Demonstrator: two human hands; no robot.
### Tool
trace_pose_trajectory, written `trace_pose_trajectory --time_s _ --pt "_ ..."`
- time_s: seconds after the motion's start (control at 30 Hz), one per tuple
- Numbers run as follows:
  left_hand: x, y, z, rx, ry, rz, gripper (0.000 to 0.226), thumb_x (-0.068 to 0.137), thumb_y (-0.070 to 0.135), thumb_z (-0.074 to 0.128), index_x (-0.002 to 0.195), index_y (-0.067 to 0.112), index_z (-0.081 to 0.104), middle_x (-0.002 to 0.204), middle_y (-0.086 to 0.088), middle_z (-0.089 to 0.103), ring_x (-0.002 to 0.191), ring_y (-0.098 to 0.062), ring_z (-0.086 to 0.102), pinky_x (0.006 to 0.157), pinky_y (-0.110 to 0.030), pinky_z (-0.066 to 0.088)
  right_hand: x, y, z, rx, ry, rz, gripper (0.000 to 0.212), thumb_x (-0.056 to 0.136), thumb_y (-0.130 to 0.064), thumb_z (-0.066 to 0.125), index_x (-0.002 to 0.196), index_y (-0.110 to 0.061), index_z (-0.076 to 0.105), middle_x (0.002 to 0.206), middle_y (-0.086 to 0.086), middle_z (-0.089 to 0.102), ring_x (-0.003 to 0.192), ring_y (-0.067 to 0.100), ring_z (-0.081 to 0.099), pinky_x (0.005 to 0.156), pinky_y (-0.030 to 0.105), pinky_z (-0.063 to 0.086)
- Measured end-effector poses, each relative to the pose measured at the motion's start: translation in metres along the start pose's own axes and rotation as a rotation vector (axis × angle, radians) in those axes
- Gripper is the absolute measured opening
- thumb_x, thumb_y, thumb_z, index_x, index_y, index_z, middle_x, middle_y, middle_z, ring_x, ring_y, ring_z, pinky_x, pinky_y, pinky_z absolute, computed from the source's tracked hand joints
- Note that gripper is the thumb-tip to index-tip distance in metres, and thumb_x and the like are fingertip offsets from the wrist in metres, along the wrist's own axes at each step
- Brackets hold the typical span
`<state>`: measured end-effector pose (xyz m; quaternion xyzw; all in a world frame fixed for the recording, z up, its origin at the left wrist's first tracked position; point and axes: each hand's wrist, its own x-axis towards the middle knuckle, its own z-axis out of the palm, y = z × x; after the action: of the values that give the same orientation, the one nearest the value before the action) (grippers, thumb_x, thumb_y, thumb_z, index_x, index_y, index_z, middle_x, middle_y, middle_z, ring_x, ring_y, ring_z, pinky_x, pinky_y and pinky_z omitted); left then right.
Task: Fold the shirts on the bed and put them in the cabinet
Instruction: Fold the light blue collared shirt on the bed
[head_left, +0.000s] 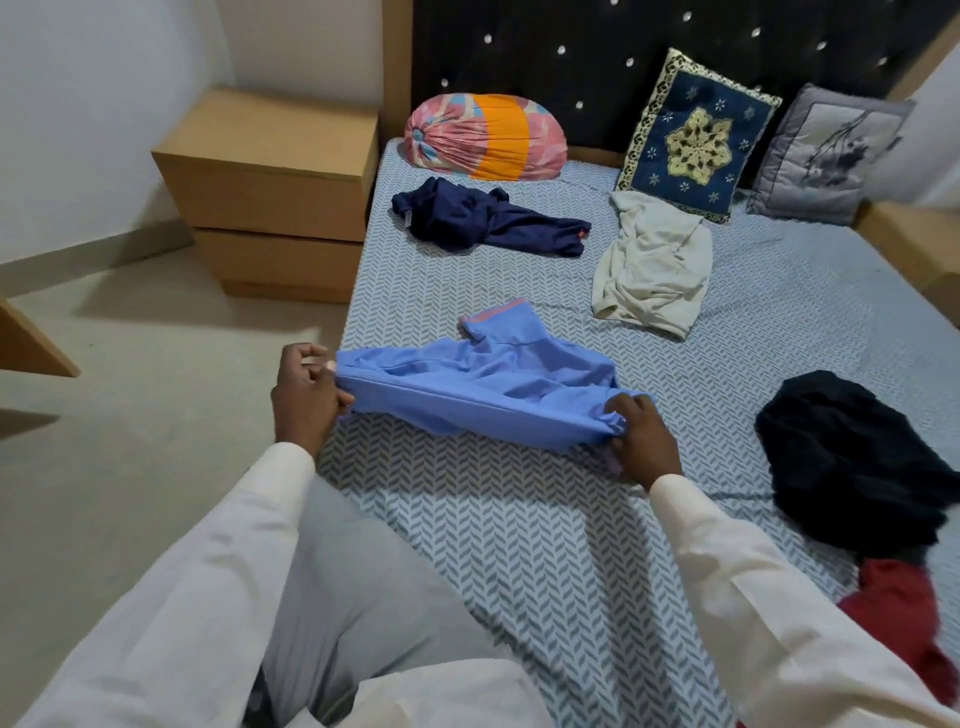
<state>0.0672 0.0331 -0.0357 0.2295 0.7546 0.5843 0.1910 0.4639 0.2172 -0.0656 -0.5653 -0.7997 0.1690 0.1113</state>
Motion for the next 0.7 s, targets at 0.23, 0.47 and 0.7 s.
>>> trace_pose_trajectory --time_s 0.23,0.47,0.7 --pt "-0.007 -0.027 0.003 0.033 -0.111 -0.124 0.021 0.100 0.012 0.046 0.096 0.016 0.066 0.080 -0.013 0.072 0.063 -0.023 0.071 0.068 -0.038 0.061 0.018 0.003 -0.026 -0.204 -0.660 -0.094 0.028 0.074 -0.003 0.075 0.074 -0.029 0.063 0.068 -0.007 0.061 0.070 0.015 0.058 0.059 0.023 0.047" --pt "-0.007 -0.033 -0.001 0.079 -0.169 -0.107 0.017 0.094 0.009 0.059 0.106 0.004 0.070 0.086 -0.009 0.072 0.066 -0.015 0.068 0.081 -0.038 0.059 0.013 -0.004 -0.019 0.034 -0.601 -0.094 0.014 0.093 -0.016 0.068 0.106 -0.021 0.063 0.076 0.001 0.062 0.062 0.016 0.059 0.052 0.023 0.047" --pt "0.002 -0.024 -0.017 0.785 -0.406 0.184 0.027 0.072 0.010 0.074 0.098 0.013 0.076 0.106 -0.010 0.072 0.102 -0.027 0.066 0.087 -0.030 0.048 0.010 -0.010 -0.012 -0.069 -0.723 -0.044 0.021 0.100 -0.029 0.058 0.081 -0.023 0.055 0.067 -0.004 0.051 0.060 0.008 0.045 0.056 0.021 0.038"
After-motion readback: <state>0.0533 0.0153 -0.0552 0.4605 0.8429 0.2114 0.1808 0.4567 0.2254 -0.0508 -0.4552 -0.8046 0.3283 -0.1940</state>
